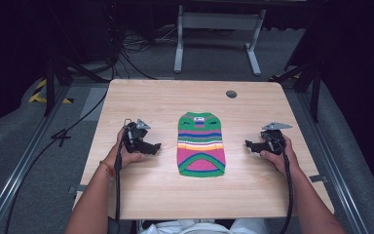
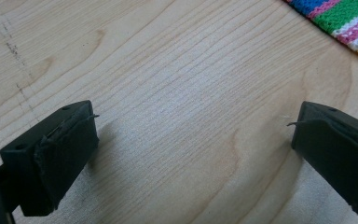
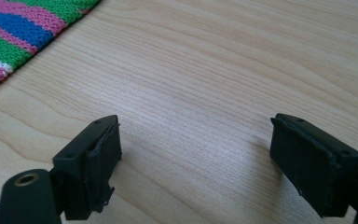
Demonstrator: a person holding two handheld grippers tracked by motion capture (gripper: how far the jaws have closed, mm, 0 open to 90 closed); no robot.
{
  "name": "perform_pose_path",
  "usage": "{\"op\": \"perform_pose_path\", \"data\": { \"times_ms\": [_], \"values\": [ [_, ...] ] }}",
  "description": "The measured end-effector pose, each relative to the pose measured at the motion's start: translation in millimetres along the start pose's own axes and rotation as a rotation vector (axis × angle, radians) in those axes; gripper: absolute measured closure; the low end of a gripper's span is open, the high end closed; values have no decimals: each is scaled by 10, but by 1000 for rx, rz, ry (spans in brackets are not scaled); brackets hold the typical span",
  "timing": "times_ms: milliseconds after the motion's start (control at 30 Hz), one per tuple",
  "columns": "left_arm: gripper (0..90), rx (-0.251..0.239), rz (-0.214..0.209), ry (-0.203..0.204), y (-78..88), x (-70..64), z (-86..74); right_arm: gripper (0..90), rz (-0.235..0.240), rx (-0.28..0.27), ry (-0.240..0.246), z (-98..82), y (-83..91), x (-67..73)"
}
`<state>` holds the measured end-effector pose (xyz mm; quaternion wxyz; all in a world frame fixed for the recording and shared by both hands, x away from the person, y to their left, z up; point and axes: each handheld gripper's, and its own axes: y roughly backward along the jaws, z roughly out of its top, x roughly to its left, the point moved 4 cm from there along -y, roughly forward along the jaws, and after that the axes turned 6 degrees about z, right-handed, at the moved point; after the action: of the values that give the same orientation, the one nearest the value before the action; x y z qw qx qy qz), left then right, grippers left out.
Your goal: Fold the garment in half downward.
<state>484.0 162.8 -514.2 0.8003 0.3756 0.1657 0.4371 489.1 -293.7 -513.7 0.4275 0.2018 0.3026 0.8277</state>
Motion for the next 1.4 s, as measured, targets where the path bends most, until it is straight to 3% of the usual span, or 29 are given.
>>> {"op": "perform_pose_path", "data": {
  "times_ms": [367,467,500,633,833,900,967,1000,1067,1133,1267,1400],
  "values": [
    [15,1,-10,-23,11,11,-4,166,4,4,8,7,-2,6],
    [49,3,-13,-18,37,11,-12,169,0,15,45,27,-4,37],
    [65,-6,-7,-10,38,4,-15,187,11,16,50,30,-10,48],
    [134,-24,-27,-50,59,27,-13,264,53,12,50,39,-12,68],
    [194,-22,-52,-59,65,29,-1,348,62,7,57,59,4,89],
    [271,-29,-46,-69,68,23,21,418,64,-7,115,113,16,151],
    [273,-2,-119,-62,65,36,94,428,74,5,133,162,-11,206],
    [310,-15,-134,-59,73,45,117,452,88,7,132,202,-28,224],
    [330,-17,-141,-63,74,65,179,482,85,-10,156,301,-35,249],
    [334,-12,-122,-76,44,75,241,502,99,-20,148,412,-55,254],
    [352,-9,-133,-80,-27,82,365,513,101,-29,161,588,-113,261],
    [415,-25,-149,-104,-120,48,593,517,116,-22,170,804,-247,311]
  ]
}}
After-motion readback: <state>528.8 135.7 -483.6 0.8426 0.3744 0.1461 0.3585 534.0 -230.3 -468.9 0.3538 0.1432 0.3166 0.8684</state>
